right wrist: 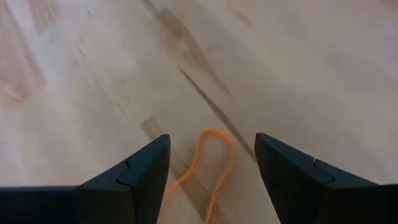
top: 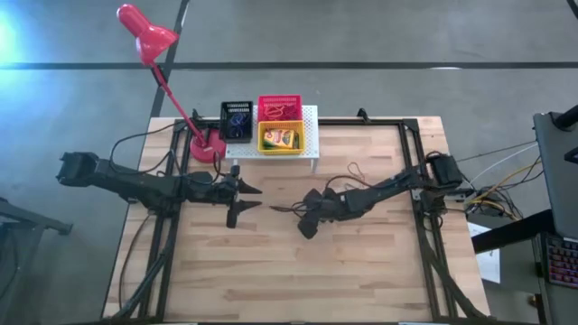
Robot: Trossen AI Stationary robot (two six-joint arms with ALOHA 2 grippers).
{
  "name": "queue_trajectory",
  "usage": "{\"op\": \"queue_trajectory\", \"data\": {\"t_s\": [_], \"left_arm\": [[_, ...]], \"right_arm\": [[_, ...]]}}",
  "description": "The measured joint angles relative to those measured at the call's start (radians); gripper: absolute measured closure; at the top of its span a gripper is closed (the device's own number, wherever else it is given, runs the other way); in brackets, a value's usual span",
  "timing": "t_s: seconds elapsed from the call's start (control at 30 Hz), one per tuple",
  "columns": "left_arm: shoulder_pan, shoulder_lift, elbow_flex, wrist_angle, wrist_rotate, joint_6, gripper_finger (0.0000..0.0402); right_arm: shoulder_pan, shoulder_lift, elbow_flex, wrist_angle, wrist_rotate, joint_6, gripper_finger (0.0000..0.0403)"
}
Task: Pick & Place Office Desk Supplies
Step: Put the orange rubber band into the red bin on the shelf
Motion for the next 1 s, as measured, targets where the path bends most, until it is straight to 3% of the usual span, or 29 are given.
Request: {"op": "queue_trajectory", "data": {"t_s": [0.13, 0.27, 0.37, 0.6, 0.8, 1.0], "left_arm": [[0.000, 0.000, 0.000, 0.004, 0.000, 0.000, 0.0229], [0.000, 0.000, 0.000, 0.002, 0.000, 0.000, 0.0229], [0.000, 0.000, 0.000, 0.001, 0.000, 0.000, 0.0229], [0.000, 0.000, 0.000, -0.001, -0.004, 0.000, 0.0229], [0.000, 0.000, 0.000, -0.001, -0.004, -0.003, 0.0229], [0.000, 0.000, 0.000, -0.001, -0.004, -0.003, 0.0229]], "right_arm": [[0.017, 0.053, 0.054, -0.060, 0.021, -0.021, 0.0180], [0.030, 0.068, 0.111, -0.182, 0.058, -0.026, 0.0213], [0.031, 0.064, 0.134, -0.269, 0.052, -0.030, 0.0255], [0.035, 0.058, 0.144, -0.283, -0.007, -0.102, 0.0378], [0.036, -0.011, 0.198, -0.285, -0.004, -0.188, 0.0393], [0.009, -0.091, 0.302, -0.222, 0.078, -0.413, 0.0394]]}}
